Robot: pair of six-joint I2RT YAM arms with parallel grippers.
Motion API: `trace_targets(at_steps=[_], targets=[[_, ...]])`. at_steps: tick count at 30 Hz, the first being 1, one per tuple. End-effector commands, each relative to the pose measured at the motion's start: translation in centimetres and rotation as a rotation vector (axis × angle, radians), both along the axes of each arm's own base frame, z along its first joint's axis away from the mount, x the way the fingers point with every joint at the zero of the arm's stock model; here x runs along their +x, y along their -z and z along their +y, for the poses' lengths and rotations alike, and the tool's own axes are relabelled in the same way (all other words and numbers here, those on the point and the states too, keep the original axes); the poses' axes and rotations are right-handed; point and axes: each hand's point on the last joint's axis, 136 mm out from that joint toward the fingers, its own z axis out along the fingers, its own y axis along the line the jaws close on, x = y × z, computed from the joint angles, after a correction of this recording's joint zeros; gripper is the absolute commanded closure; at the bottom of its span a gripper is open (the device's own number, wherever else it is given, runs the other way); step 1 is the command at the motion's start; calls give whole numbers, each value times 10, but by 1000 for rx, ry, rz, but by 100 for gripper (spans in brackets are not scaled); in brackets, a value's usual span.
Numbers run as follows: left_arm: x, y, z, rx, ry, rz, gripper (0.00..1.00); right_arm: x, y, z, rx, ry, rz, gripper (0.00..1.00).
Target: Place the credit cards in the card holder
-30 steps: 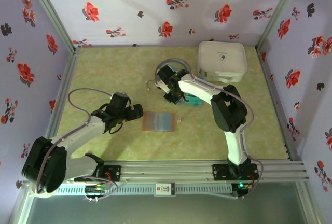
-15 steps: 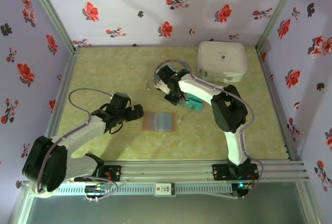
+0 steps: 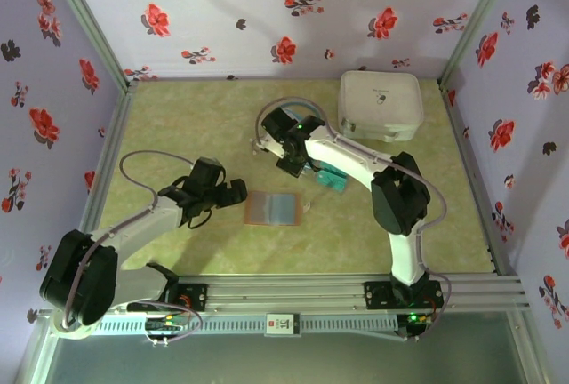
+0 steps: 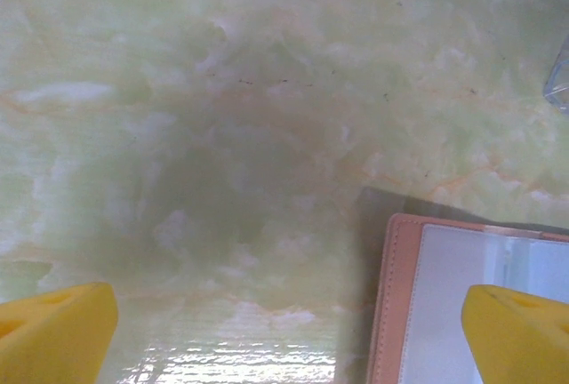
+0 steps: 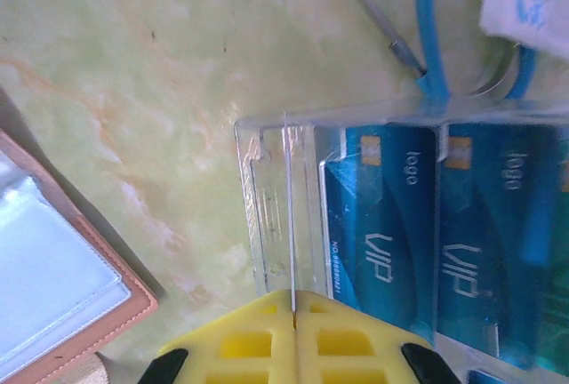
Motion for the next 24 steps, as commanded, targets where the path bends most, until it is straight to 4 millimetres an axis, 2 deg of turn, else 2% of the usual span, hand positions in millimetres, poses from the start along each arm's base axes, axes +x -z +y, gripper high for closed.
trace_targets(at_steps=[1,6,10,18,24], targets=[[6,-9,-4,-1,22,-8,0,-6,-46,5,41,-27,-76,100],[7,-11,-4,8,34,-12,0,-11,-77,8,159,20,-117,100],[8,-14,-5,15,47,-14,0,-18,-92,11,295,99,-126,100],[8,-16,-8,57,98,6,0,-39,-85,13,598,323,-44,100],[0,-7,-15,121,154,51,0,-44,-78,5,872,522,16,100]])
